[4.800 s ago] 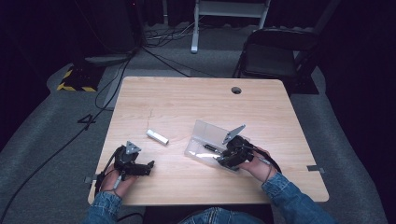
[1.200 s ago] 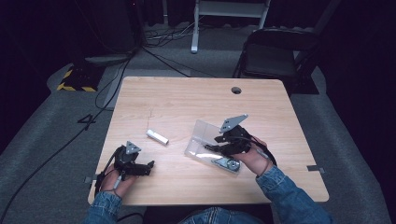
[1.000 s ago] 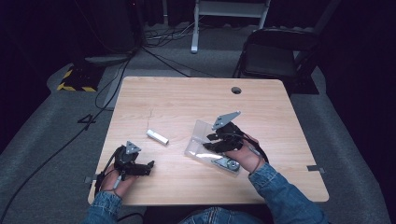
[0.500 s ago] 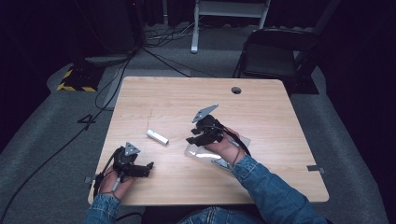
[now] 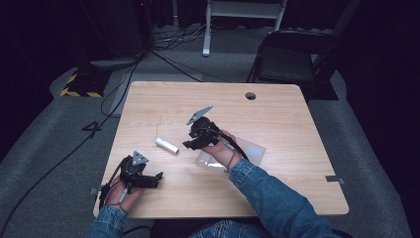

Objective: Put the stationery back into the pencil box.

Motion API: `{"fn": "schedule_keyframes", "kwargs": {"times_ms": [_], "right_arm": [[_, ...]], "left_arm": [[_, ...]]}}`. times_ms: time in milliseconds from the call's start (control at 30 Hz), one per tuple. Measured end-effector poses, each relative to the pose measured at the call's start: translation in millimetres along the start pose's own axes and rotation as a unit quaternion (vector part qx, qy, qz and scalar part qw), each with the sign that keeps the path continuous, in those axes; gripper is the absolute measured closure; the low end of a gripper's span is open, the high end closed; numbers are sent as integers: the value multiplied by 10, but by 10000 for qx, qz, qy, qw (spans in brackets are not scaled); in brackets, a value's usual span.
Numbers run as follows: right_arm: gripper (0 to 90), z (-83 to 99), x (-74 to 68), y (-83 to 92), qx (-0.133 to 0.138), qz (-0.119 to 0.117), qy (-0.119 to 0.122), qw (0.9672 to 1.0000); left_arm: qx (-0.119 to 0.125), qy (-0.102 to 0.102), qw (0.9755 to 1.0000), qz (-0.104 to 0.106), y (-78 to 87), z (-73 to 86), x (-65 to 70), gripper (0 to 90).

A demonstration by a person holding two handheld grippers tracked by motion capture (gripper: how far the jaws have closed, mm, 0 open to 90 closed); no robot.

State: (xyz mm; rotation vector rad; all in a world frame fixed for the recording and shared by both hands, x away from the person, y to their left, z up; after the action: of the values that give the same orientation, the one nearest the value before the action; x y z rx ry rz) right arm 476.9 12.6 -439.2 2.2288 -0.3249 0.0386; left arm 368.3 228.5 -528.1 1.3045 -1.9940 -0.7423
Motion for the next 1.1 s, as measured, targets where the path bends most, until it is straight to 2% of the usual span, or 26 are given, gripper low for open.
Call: {"fn": "schedule_keyframes", "kwargs": {"times_ms": [200,433,633,967,1100], "right_arm": [[508,-66,-21,-258,-145,-122,36,9998],[508,-110,-33,-463,-303,-227,19,9993],[515,-142,-46,-586,-351,-305,-38,9989],[534,-195,-85,-713,-478,-306,-11,9984],[554,-179,-89,-777,-610,-264,-45,9978]], "left_arm": [[6,-1,10000,3,-1,0,0,30],[11,6,10000,-14,1,2,1,30],[10,-19,10000,-39,6,4,-3,30],[19,6,10000,-36,8,9,-1,30],[18,7,10000,-34,8,9,-1,30]]}}
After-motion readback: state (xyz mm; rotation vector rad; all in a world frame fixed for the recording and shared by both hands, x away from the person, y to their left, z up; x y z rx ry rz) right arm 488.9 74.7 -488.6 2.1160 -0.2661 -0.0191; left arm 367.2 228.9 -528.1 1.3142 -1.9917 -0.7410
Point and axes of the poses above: each handheld gripper's, and its own axes: y roughly backward along the jaws, z roughly out of its underside, x roughly to its right, the point moved 3 cm from there along -y, roughly forward along the jaws, and after that the axes turned 15 degrees about y, right-handed, at the moved point
